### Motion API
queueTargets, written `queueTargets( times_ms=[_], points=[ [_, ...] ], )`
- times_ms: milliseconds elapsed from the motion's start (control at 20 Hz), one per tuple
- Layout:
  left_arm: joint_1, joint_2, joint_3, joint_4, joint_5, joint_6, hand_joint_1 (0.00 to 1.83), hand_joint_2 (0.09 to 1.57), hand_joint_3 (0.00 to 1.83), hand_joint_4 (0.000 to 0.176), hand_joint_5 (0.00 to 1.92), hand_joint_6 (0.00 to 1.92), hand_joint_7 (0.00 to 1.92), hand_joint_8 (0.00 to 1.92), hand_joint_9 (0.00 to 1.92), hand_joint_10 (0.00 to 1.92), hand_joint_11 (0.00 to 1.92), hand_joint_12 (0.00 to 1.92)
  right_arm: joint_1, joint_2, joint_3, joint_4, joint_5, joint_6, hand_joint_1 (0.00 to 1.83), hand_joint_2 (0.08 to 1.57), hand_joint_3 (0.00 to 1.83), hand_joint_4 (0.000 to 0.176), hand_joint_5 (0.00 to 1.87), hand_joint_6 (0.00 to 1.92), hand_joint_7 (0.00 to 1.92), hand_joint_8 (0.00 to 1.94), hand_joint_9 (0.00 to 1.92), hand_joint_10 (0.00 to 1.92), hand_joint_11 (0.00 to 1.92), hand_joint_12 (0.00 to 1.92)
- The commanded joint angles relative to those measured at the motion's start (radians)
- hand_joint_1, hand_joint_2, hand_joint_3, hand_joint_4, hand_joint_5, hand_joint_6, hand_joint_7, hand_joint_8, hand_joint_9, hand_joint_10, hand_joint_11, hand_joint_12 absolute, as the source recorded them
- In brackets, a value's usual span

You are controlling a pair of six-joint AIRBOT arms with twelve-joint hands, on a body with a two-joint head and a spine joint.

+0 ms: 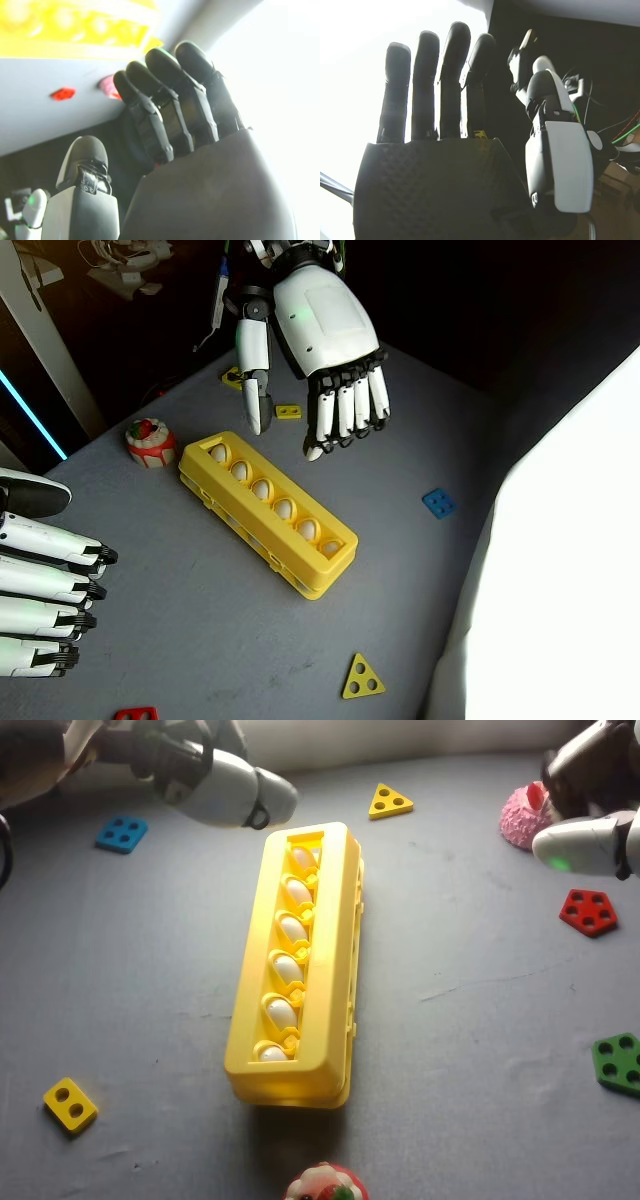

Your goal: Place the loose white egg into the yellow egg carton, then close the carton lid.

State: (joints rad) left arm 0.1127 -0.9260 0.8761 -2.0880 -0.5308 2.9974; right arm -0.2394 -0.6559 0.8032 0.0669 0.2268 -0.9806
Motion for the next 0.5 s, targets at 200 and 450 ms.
queueTargets(
  times_ms=[200, 450],
  points=[
    [-0.013, 0.001, -0.002, 0.027, 0.047, -0.001, 0.18, 1.28, 0.0, 0.0, 0.85, 1.77, 1.05, 1.88, 1.12, 1.92, 1.07, 1.92, 0.014, 0.009, -0.001, 0.004, 0.114, -0.001, 0.25, 1.24, 0.0, 0.0, 1.09, 1.86, 1.24, 1.94, 1.28, 1.92, 1.28, 1.92],
    [-0.017, 0.001, -0.001, 0.022, 0.044, -0.001, 0.17, 1.28, 0.0, 0.0, 0.84, 1.76, 1.05, 1.87, 1.12, 1.92, 1.09, 1.92, 0.023, 0.008, -0.001, 0.003, 0.11, -0.037, 0.27, 1.24, 0.0, 0.0, 1.08, 1.91, 1.22, 1.94, 1.26, 1.92, 1.26, 1.92]
  ],
)
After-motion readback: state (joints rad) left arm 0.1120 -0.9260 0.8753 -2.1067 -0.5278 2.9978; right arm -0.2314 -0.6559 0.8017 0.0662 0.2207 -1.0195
